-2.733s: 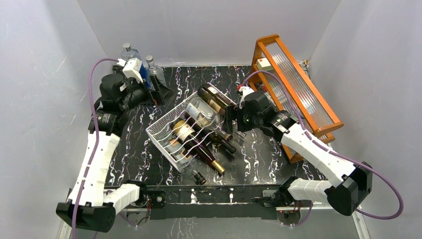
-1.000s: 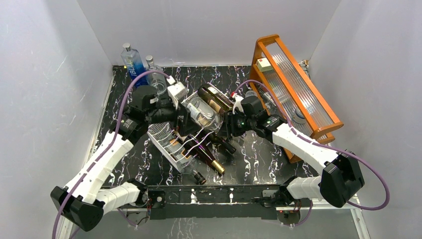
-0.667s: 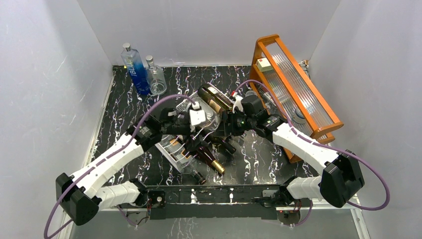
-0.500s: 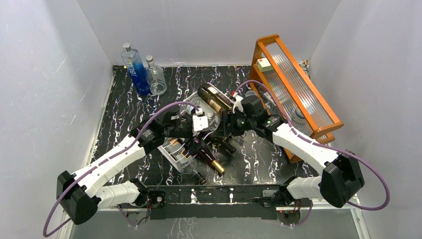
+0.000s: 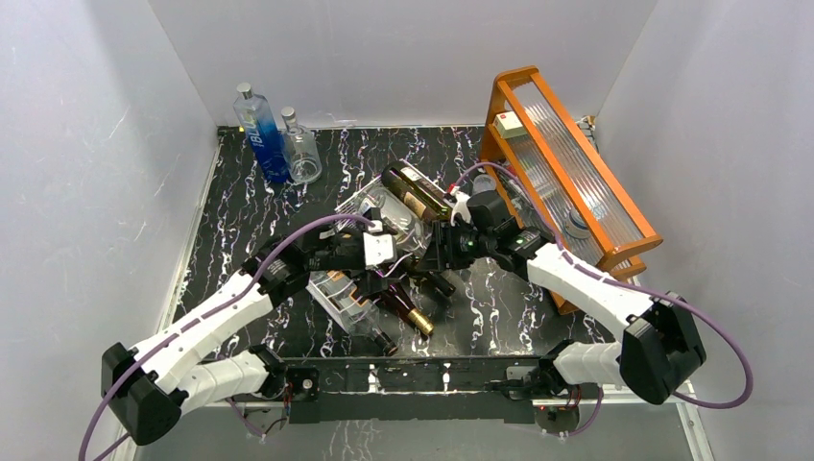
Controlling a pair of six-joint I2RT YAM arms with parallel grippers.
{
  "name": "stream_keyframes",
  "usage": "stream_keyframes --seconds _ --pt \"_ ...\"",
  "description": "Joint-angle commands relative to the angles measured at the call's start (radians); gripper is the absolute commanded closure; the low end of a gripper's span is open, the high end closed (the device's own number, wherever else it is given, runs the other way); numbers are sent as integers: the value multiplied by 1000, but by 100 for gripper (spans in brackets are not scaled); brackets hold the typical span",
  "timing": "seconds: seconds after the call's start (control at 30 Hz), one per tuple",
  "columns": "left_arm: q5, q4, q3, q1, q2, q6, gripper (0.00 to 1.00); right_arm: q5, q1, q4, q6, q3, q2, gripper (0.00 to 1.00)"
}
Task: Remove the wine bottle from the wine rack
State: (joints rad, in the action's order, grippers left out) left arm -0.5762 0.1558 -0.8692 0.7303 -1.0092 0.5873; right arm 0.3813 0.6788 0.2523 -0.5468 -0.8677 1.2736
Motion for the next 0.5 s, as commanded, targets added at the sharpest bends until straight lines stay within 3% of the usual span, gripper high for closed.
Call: stream_keyframes --seconds 0.0,0.17,0.33,0.47 --pt "-22 -32 -39 7 -45 113 2 49 -3 -79 8 -36 -85 44" --pt "-29 -74 -55 6 -142 197 2 75 -6 -117 1 -50 -67 43" --pt "-7 -231 20 8 -154 224 2 118 -8 -183 -39 -32 -67 43" --pt "-30 -256 30 9 -166 242 2 161 -7 -245 -52 -10 -88 43"
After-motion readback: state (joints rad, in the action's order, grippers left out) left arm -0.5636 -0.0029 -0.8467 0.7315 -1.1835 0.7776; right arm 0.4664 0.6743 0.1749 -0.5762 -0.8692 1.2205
